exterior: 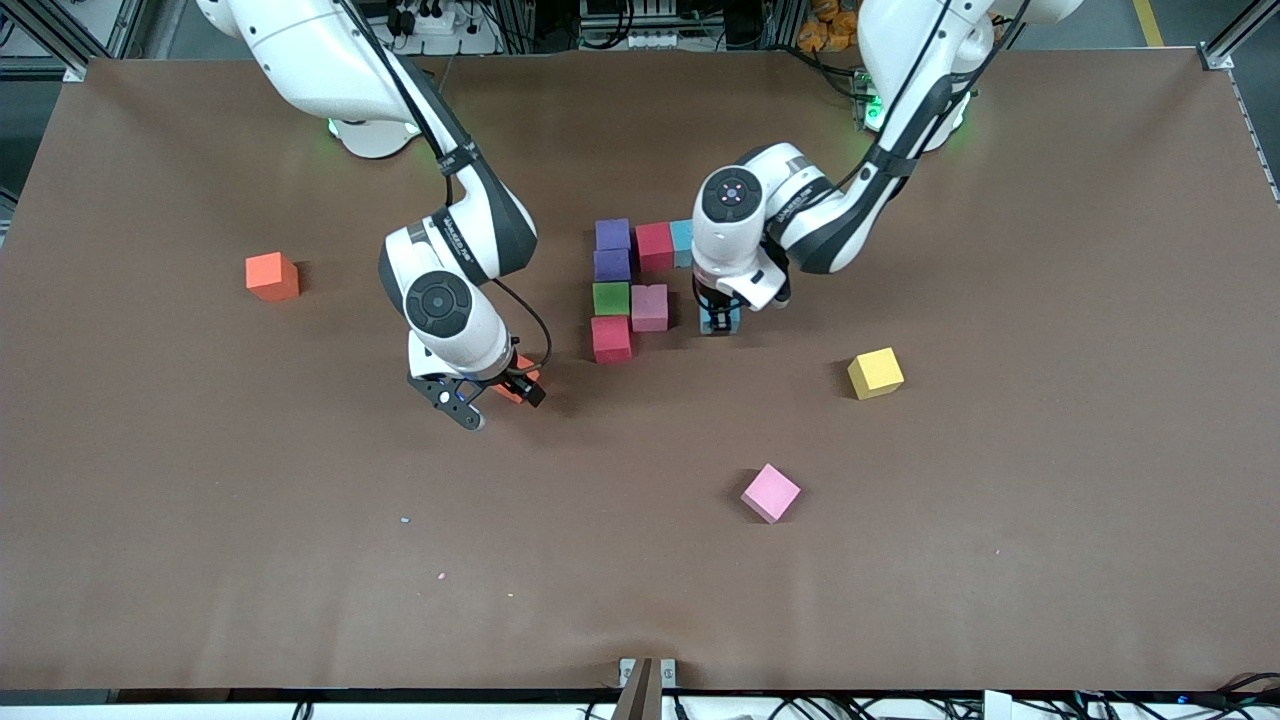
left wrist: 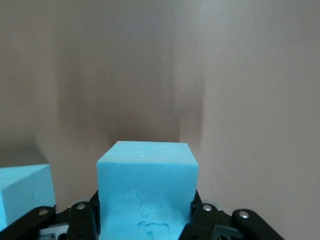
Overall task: Arrange 11 blocks into digit 3
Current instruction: 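Place cyan with the left gripper while the right gripper grasps orange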
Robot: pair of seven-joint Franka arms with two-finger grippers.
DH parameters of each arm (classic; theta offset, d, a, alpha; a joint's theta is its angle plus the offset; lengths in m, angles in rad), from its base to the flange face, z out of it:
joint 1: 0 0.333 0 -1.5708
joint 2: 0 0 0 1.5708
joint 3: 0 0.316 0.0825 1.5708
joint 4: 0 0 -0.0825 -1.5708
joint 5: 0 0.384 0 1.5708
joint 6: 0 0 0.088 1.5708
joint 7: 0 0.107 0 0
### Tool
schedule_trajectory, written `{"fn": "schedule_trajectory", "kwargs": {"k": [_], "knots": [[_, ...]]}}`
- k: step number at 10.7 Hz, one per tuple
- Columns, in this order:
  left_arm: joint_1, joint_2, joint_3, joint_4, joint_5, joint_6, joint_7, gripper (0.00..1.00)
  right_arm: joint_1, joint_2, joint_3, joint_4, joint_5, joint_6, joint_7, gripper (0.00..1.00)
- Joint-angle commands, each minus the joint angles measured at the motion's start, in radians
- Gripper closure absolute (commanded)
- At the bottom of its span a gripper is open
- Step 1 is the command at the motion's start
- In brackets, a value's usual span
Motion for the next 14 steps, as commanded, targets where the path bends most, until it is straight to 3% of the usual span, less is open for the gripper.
{"fn": "schedule_trajectory", "kwargs": {"k": [1,4,5,7,8,12,14], "knots": [[-0.030,0.053,0.009,0.051,0.027,-0.004,-0.032,0.98,-0.008,-0.011,0.013,-0.082,0.011,0.084,0.003,0.00],[-0.043,0.096,0.009,0.088,0.088,-0.004,-0.116,0.98,-0.005,-0.007,0.015,-0.088,0.011,0.081,-0.025,0.00],[-0.043,0.108,0.009,0.104,0.104,-0.004,-0.133,0.98,-0.006,-0.008,0.015,-0.088,0.011,0.080,-0.040,0.10],[-0.043,0.119,0.009,0.120,0.104,-0.004,-0.134,0.98,-0.006,-0.008,0.016,-0.088,0.011,0.078,-0.054,0.67],[-0.043,0.122,0.006,0.124,0.104,-0.004,-0.134,0.97,-0.003,-0.008,0.016,-0.088,0.011,0.074,-0.094,0.76],[-0.047,0.122,0.003,0.118,0.105,-0.004,-0.141,0.95,0.026,-0.021,0.018,-0.047,0.010,0.025,-0.343,0.84],[-0.063,0.121,0.002,0.113,0.102,-0.005,-0.147,0.94,0.043,-0.018,0.018,-0.012,0.007,0.015,-0.369,0.84]]}}
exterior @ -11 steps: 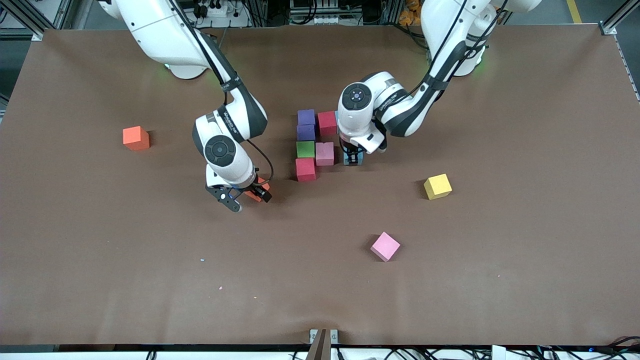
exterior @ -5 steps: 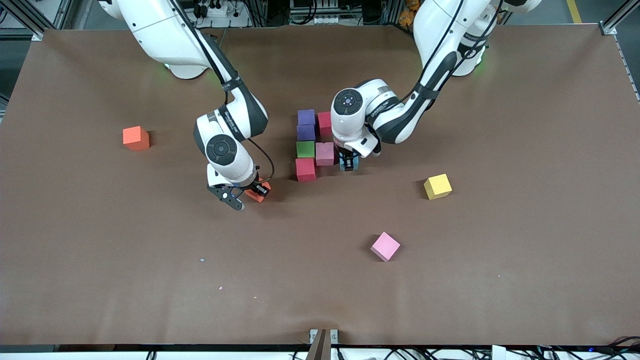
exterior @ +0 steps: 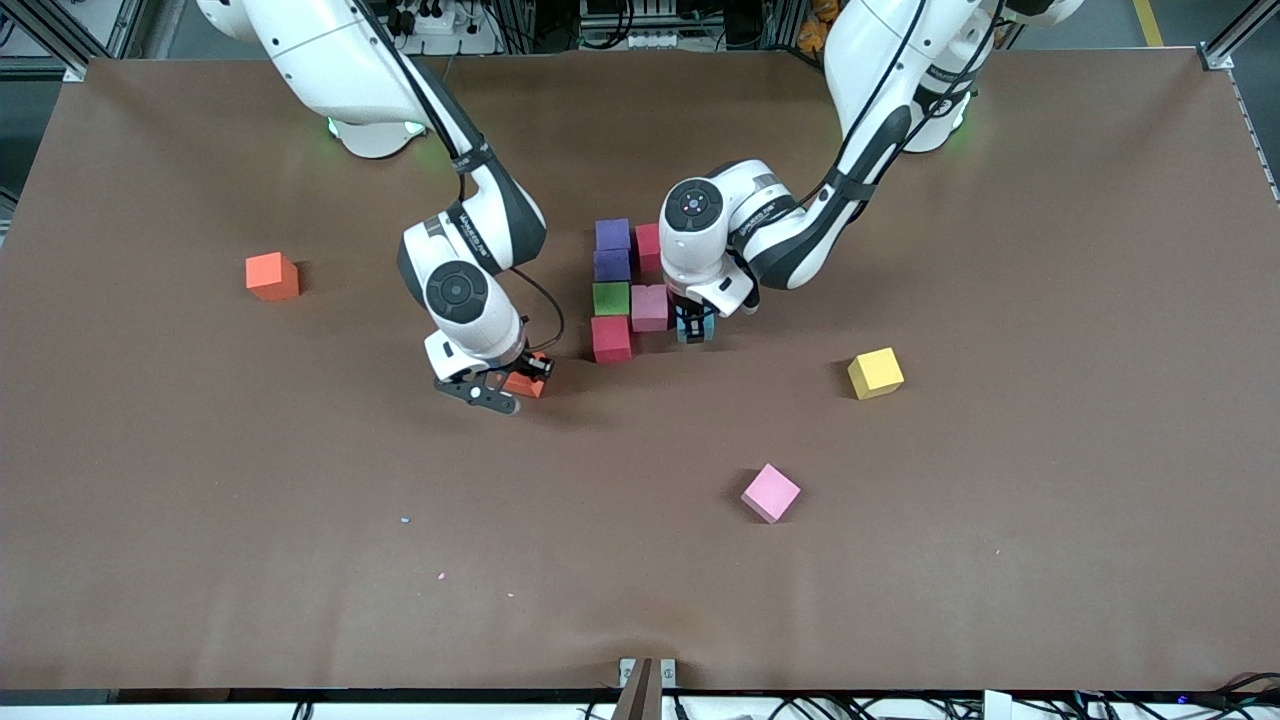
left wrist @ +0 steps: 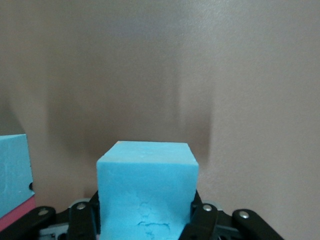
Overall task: Arrange 11 blocks into digit 3
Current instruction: 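Place cyan with the left gripper while the right gripper grasps orange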
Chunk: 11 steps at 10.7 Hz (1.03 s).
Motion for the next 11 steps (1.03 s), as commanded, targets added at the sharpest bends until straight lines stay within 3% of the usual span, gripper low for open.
{"fn": "schedule_trajectory", "kwargs": {"k": [1,4,6,7,8,9,11], "knots": [[-0.019,0.008,-0.002,0.006,0.026,-0.005,-0.053,0.94,0.012,-0.007,0.000,0.053,0.003,-0.023,-0.062,0.84],[-0.033,0.011,-0.002,0.004,0.026,-0.006,-0.056,0.92,0.038,0.036,0.000,0.128,-0.004,-0.018,-0.150,0.80],[-0.033,0.011,-0.002,0.007,0.026,-0.006,-0.057,0.84,0.058,0.106,-0.001,0.231,-0.008,-0.030,-0.145,0.82],[-0.034,0.011,-0.002,0.004,0.027,-0.006,-0.054,0.64,0.067,0.124,-0.001,0.265,-0.008,-0.059,-0.142,0.84],[-0.044,0.011,-0.002,0.004,0.029,-0.006,-0.051,0.18,0.070,0.128,-0.001,0.288,-0.009,-0.102,-0.142,0.91],[-0.056,0.011,0.000,0.002,0.029,-0.008,-0.048,0.00,0.070,0.135,-0.001,0.318,-0.009,-0.141,-0.142,0.91],[-0.051,-0.018,0.000,-0.019,0.029,-0.012,-0.045,0.00,0.069,0.161,-0.001,0.374,-0.009,-0.184,-0.142,0.95]]}}
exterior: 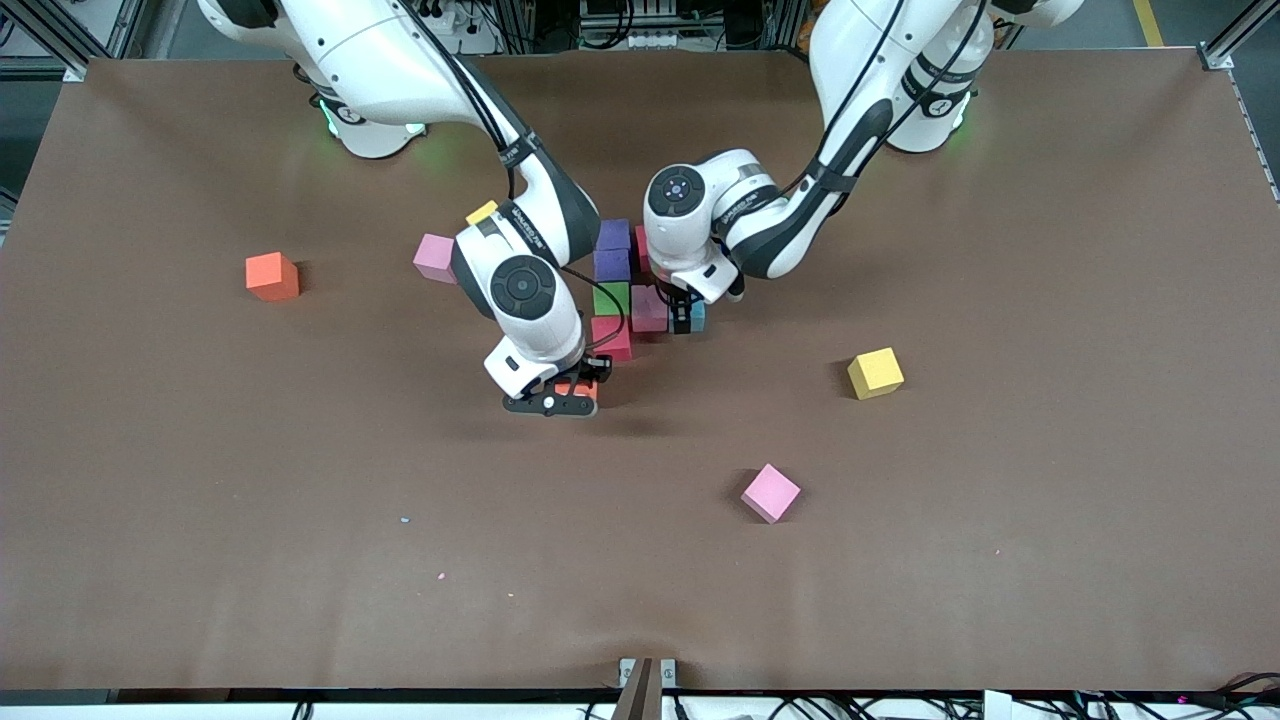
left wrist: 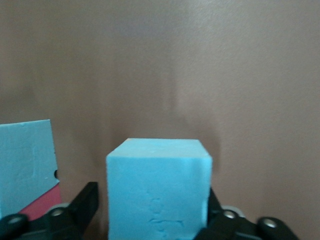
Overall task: Arrange 11 blocks into digit 3
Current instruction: 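Place cyan with the left gripper while the right gripper grasps orange, then place orange below magenta with the right gripper while the left gripper grasps pink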
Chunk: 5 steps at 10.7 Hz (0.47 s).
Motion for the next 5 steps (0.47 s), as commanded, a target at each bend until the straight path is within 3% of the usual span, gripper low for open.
{"fn": "schedule_trajectory", "kwargs": {"k": [1,5], "knots": [[-0.001,-0.039,-0.001,-0.021,0.029,-0.020,-0.017,0.00,-0.004,0.067,-0.001,0.100,-0.008,-0.042,-0.005,0.95],[0.015,-0.149,-0.005,-0.073,0.028,-0.089,0.049,0.00,0.006,0.130,-0.001,0.174,-0.024,-0.056,-0.009,0.95]]}}
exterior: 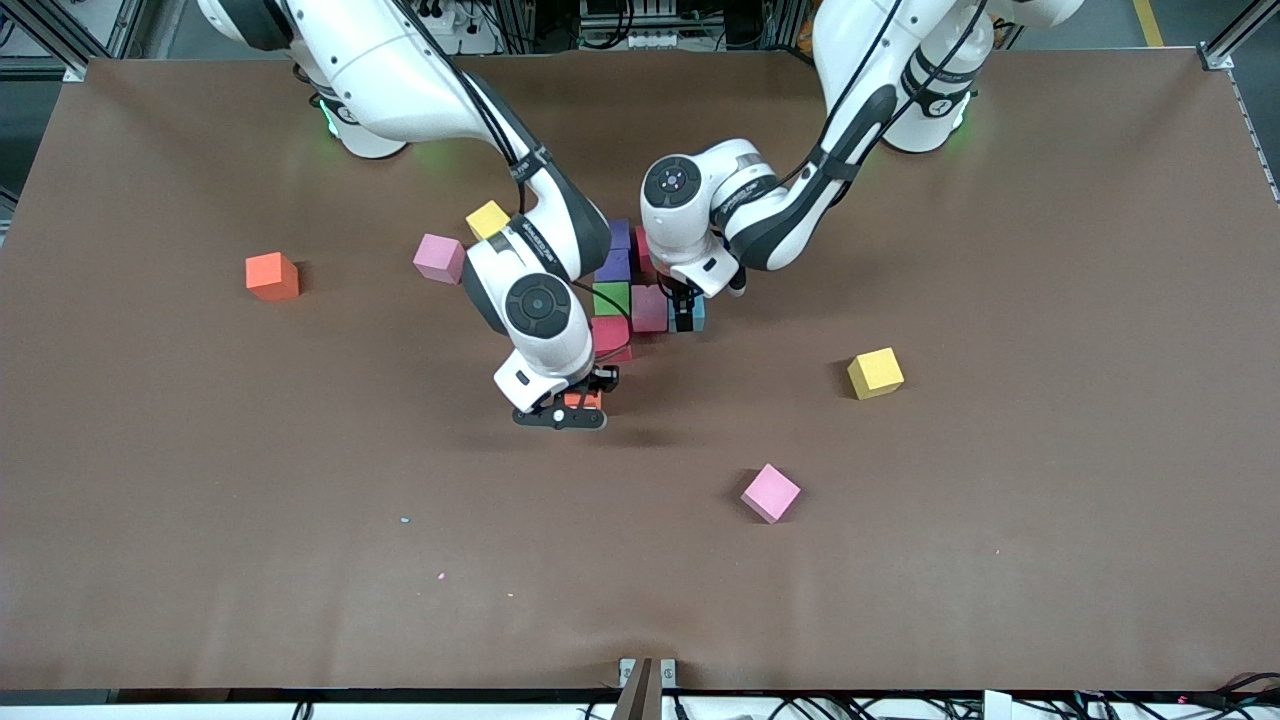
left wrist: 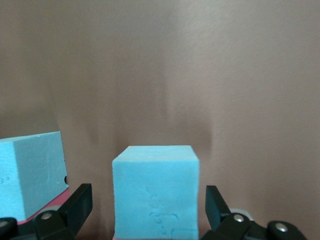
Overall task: Arrange 11 blocks into digit 3
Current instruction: 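Place orange below magenta with the right gripper while the left gripper grasps pink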
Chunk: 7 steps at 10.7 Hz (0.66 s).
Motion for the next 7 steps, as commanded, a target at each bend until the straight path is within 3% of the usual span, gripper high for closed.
{"fn": "schedule_trajectory", "kwargs": {"k": [1,4,7], "knots": [[0.017,-0.126,-0.007,-0.095,0.023,-0.016,0.023,0.00,0.005,0.054,0.000,0.107,-0.013,-0.054,-0.003,0.95],[0.066,-0.209,-0.010,-0.128,0.010,-0.024,0.123,0.00,0.033,0.097,-0.001,0.166,-0.014,-0.109,0.008,0.95],[0.154,-0.212,-0.010,-0.085,-0.006,-0.034,0.285,0.00,0.053,0.099,-0.003,0.167,-0.019,-0.115,0.030,0.95]]}}
